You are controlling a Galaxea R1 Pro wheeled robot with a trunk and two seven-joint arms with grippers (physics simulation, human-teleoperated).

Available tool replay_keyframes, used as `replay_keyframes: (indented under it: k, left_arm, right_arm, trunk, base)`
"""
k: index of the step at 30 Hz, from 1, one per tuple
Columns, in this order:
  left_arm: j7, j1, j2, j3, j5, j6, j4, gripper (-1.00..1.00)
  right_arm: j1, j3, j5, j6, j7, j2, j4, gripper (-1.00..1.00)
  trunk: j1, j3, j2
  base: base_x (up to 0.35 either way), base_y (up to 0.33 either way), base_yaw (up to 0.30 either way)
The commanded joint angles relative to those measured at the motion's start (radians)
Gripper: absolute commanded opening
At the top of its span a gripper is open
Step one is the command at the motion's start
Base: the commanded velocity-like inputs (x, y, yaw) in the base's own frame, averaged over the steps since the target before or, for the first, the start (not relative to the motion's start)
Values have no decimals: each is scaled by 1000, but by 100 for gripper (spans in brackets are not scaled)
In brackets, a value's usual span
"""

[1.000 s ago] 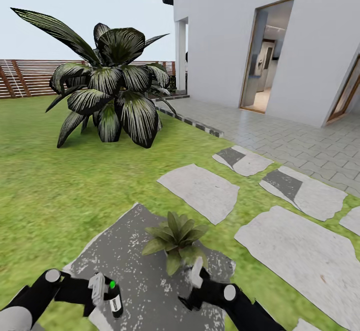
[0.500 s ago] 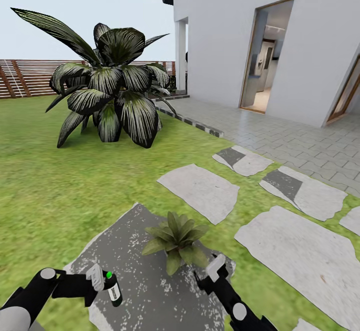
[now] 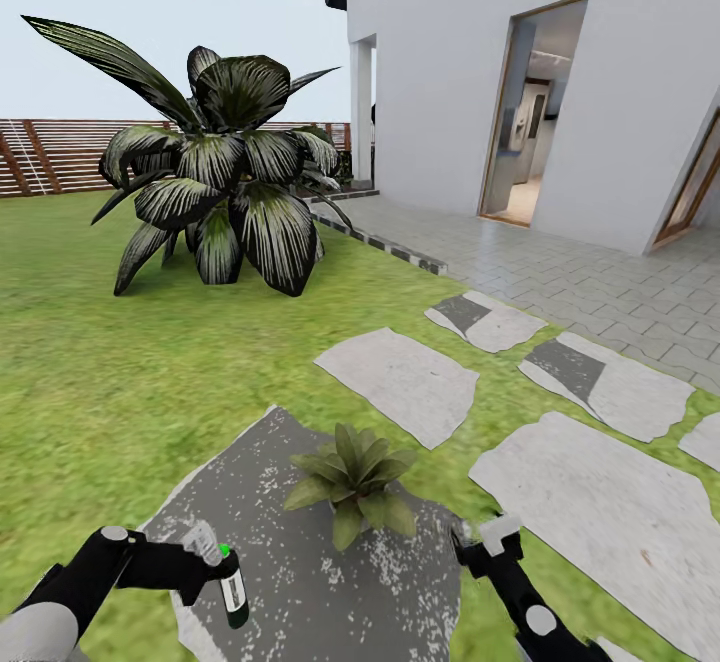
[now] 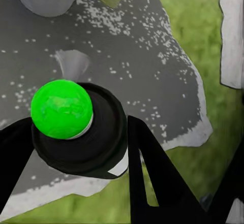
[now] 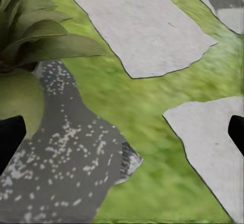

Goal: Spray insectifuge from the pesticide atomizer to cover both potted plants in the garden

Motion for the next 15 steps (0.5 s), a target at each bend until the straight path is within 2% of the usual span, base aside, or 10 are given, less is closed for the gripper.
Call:
replay_keyframes:
  k: [1,2,3,4,5,7,10,11,13,15]
  left_arm:
    - [-6,-2,-7,7,-11,30,-3,-100]
    - [-5,-6,-17,4,-13,96,-30,-100]
    - [-5,-7,-19,3,-14,113,-40,-100]
    - [-5,-9,-22,2,-15,145,-64,-100]
    - [-6,-11,-29,0,-16,212,-117,-100]
    - [-7,-11,-36,-5,-17,263,-156,-100]
    - [-8,-12,-45,-39,-16,349,-219,-100]
    - [-9,-15,-52,-74,-16,401,-255,-100]
    - [-10,-20,-58,-107,-16,442,-281,-100]
    - [-12,-36,-67,-168,-16,527,-326,-100]
  right_arm:
    - [5,0,9,-2,-8,-10,6,100]
    - [14,-32,8,-4,-9,-26,38,100]
    - [15,-45,8,-4,-9,-29,47,100]
    - [17,-75,8,-4,-9,-32,62,100]
    - [19,-142,9,-4,-8,-36,77,100]
    - [19,-179,10,-4,-7,-38,82,100]
    - [20,-209,11,-4,-7,-44,85,100]
    - [20,-216,10,-5,-7,-54,87,100]
    - [20,-218,10,-5,-8,-57,92,100]
    - [20,-221,8,-5,-8,-57,118,100]
  trunk:
    - [0,-1,0]
    - [0,-1,0]
    - [0,-1,0]
    - [0,-1,0]
    - [0,-1,0]
    - [0,-1,0]
    - [0,-1,0]
    - [0,-1,0]
    - [0,-1,0]
    - [0,-1,0]
  base:
    - [0,0,0]
    - [0,0,0]
    - [0,0,0]
    - [0,0,0]
    - [0,0,0]
    - [0,0,0]
    - [0,0,0]
    - [0,0,0]
    - [0,0,0]
    - [0,0,0]
